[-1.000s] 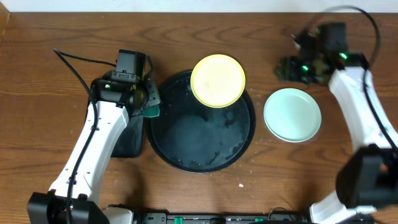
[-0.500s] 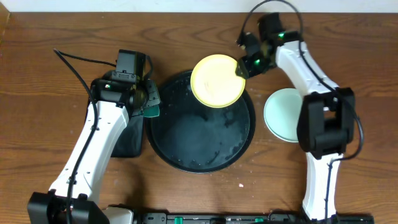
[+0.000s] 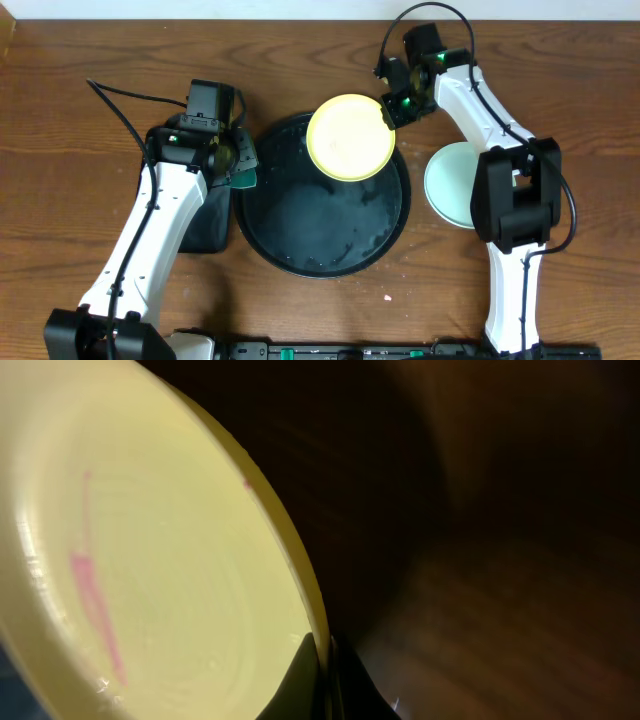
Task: Clean dirty plates on tray and stack at the side
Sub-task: 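Reach the right gripper to the yellow plate and grip its rim, then scrub the yellow plate with the sponge in the left gripper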
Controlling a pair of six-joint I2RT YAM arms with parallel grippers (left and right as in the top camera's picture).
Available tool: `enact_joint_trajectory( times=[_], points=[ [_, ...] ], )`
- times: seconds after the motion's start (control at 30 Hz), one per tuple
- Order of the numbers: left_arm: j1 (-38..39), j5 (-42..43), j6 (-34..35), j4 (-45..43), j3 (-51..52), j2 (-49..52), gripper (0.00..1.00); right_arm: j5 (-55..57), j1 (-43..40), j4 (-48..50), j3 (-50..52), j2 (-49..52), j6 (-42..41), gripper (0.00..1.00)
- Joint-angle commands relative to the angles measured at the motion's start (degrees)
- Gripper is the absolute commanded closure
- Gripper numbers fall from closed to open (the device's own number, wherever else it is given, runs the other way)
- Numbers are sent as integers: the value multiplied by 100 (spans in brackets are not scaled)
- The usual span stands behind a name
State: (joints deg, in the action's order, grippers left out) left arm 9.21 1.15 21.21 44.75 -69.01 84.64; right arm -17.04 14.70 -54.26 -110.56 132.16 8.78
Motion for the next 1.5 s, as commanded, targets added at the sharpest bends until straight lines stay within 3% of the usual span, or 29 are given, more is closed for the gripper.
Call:
enact_joint_trajectory(
  times=[0.0,0.27,0.53,0.7,1.03,1.17,1.4,1.47],
  points=[
    [-20,-35,55,-4,-9,35,92,-85,168,-328,-210,-573,-955,99],
    [-20,-33,57,-120,44,116,93,-400,623,-1196,166,-601,-1801,99],
    [0,-33,55,-155,44,431,93,-339,1121,546,1915,-599,-2813,99],
    [208,-33,52,-245,44,728,93,-323,1279,1209,2430,-599,-2848,99],
    [1123,-31,57,-1106,44,1582,93,-251,1349,1427,2621,-599,-2848,99],
    [1335,-24,411,-1250,44,2109,93,-245,1349,1423,2621,-599,-2848,99],
    [1349,1202,498,-1097,44,2490,92,-229,1349,1421,2621,-599,-2848,99],
    [1349,2002,363,-1080,44,2487,93,-229,1349,1421,2621,-599,-2846,99]
  ],
)
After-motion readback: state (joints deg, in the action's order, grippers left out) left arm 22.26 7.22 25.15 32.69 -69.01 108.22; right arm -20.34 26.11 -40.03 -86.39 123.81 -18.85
